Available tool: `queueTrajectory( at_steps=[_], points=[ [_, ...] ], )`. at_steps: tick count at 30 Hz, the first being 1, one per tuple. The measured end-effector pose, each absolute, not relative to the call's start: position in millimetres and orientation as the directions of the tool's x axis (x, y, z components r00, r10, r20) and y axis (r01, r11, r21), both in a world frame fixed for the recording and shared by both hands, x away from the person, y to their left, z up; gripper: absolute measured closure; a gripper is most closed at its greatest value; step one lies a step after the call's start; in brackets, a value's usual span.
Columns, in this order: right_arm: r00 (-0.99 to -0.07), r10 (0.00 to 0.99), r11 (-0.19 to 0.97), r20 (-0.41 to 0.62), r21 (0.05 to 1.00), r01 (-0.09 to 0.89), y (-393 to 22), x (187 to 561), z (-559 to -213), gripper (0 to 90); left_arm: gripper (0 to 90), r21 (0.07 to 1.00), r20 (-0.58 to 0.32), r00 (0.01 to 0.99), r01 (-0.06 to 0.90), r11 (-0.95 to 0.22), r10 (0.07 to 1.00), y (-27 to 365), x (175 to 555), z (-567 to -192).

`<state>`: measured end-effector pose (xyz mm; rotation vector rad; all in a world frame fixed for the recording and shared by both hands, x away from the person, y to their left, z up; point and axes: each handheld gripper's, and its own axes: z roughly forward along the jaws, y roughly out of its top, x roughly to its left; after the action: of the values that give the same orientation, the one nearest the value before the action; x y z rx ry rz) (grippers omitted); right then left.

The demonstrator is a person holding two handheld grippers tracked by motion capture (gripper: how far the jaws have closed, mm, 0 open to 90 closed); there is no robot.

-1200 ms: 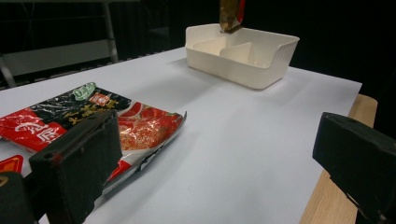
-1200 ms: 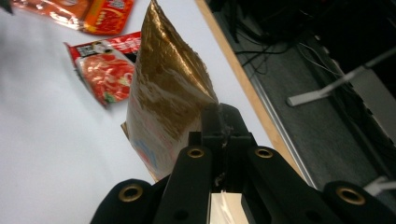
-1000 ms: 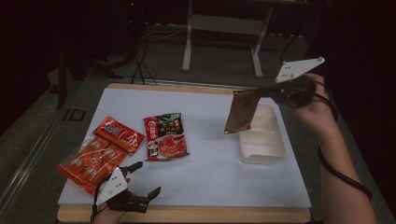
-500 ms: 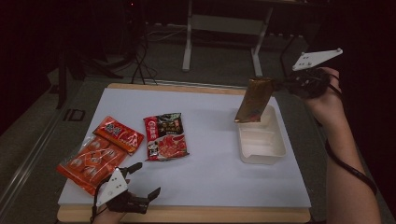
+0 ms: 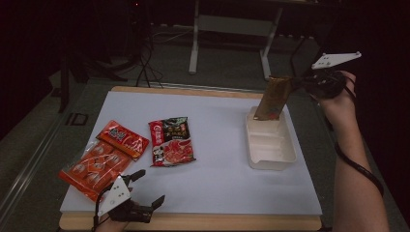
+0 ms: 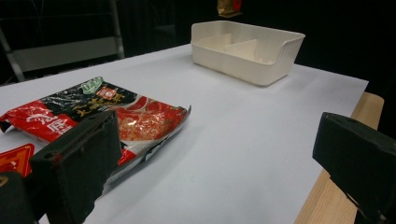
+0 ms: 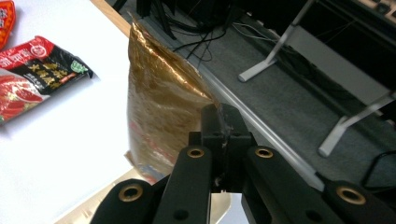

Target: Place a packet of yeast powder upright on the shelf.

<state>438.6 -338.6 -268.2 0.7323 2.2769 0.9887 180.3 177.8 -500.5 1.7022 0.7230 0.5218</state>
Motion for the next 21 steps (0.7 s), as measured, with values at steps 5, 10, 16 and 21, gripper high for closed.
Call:
queueTrajectory(
  at_steps=[5, 10, 16, 21],
  points=[
    [-0.681, 0.692, 0.548, -0.237, 0.787, 0.282, -345.6, 450.1, -277.9, 90.0, 1.8, 0.968, -0.027, 0.708, 0.193, -0.157, 0.706, 178.4, 178.7, -500.7],
    [-0.665, 0.715, 0.518, -0.215, 0.801, 0.299, -349.5, 461.3, -290.0, 90.0, 1.8, 0.968, -0.036, 0.7, 0.201, -0.148, 0.713, 179.9, 178.0, -501.3],
    [-0.656, 0.723, 0.522, -0.215, 0.792, 0.316, -344.9, 473.1, -304.7, 90.0, 1.8, 0.966, -0.03, 0.702, 0.204, -0.161, 0.712, 179.1, 177.2, -502.2],
    [-0.647, 0.732, 0.515, -0.214, 0.795, 0.32, -340.9, 481.0, -317.0, 90.0, 1.8, 0.966, -0.031, 0.698, 0.205, -0.158, 0.715, 180.4, 176.2, -502.2]
  ],
)
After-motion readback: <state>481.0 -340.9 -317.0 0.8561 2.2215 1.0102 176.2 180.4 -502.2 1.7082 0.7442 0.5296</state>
